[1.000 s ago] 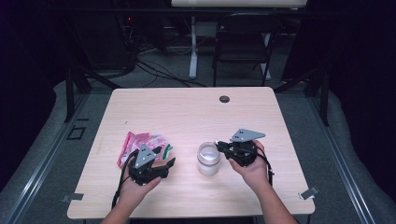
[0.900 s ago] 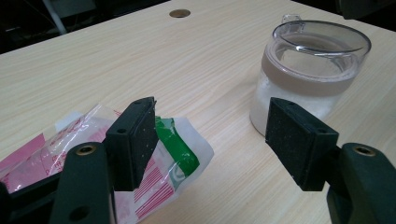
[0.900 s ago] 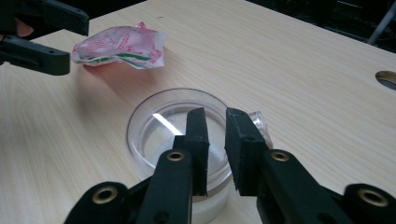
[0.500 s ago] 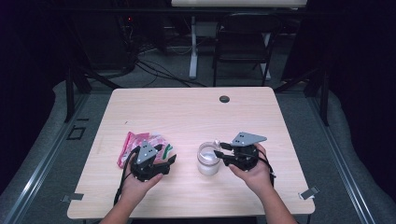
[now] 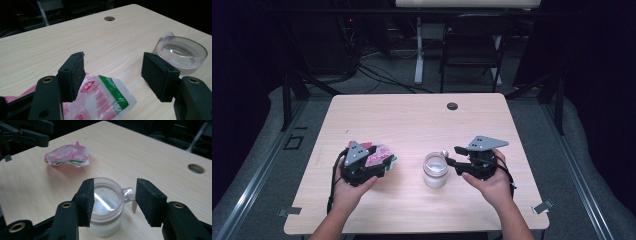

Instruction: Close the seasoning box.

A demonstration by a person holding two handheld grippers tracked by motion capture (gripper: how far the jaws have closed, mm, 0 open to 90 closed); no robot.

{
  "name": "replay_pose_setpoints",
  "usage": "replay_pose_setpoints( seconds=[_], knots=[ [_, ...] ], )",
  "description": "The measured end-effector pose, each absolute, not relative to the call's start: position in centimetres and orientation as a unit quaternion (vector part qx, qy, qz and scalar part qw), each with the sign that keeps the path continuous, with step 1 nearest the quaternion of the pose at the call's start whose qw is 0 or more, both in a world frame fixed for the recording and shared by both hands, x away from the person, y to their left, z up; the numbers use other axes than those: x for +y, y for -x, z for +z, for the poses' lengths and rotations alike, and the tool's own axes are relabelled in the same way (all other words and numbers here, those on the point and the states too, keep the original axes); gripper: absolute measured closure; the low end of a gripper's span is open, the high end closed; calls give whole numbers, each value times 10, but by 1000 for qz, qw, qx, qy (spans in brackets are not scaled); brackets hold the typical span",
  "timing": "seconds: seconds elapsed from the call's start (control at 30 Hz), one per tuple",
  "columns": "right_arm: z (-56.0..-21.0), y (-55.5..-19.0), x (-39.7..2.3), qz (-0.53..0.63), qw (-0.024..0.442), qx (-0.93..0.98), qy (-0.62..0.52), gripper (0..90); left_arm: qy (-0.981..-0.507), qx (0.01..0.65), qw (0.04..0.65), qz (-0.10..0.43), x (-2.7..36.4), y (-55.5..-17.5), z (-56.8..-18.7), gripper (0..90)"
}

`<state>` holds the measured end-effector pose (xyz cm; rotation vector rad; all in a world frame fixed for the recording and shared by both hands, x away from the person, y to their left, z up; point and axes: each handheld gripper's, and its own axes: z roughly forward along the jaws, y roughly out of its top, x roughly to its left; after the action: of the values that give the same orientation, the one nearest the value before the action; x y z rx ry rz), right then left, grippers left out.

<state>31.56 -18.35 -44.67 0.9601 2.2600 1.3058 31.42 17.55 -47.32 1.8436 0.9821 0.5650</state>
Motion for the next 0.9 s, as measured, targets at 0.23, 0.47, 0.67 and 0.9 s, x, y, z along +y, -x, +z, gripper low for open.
replay_pose_setpoints(
  seconds=[0.23,0.47,0.67,0.9],
  knots=[
    [-443,-311,-211,441,214,782,-385,446,-730,436,464,249,210,-317,-466,359],
    [-459,-305,-239,426,219,774,-414,442,-728,457,444,252,237,-316,-475,359],
    [-483,-304,-261,407,213,767,-448,439,-724,476,431,254,260,-315,-489,359],
    [-518,-305,-280,407,214,756,-465,441,-712,499,438,231,279,-318,-518,365]
  ],
)
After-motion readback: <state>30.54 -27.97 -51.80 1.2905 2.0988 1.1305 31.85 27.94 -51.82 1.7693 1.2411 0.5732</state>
